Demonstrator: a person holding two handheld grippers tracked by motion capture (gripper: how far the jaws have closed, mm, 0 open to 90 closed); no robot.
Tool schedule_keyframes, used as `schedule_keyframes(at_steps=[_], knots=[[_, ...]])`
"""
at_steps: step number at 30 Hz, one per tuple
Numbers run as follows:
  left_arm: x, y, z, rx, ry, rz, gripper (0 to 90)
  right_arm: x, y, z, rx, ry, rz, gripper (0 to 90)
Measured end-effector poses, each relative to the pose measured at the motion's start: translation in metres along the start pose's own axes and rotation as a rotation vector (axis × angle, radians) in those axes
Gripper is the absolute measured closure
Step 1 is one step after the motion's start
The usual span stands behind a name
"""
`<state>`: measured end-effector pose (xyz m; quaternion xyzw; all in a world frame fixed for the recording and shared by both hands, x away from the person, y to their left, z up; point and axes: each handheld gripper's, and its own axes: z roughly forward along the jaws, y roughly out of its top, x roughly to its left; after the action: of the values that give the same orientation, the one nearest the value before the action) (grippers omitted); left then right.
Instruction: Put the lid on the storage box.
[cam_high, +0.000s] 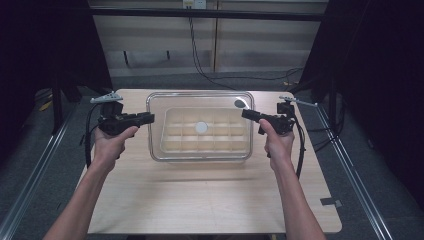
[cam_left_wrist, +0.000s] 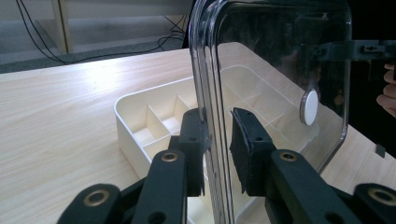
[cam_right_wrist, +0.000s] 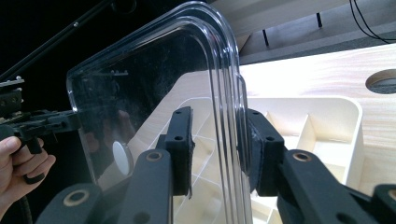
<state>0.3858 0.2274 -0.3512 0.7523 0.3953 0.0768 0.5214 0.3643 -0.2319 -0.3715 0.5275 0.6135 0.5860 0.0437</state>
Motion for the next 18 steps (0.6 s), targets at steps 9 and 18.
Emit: schedule_keyframes(at_steps=[9, 18], knots=[[0.002, 0.011, 0.009, 0.004, 0.015, 0.006, 74.5, -0.009, 0.004, 0.005, -0.001, -0.015, 0.016, 66.4], [0.008, 0.016, 0.025, 0.021, 0.023, -0.006, 74.3, -0.021, 0.010, 0.010, 0.009, -0.034, 0.031, 66.1]])
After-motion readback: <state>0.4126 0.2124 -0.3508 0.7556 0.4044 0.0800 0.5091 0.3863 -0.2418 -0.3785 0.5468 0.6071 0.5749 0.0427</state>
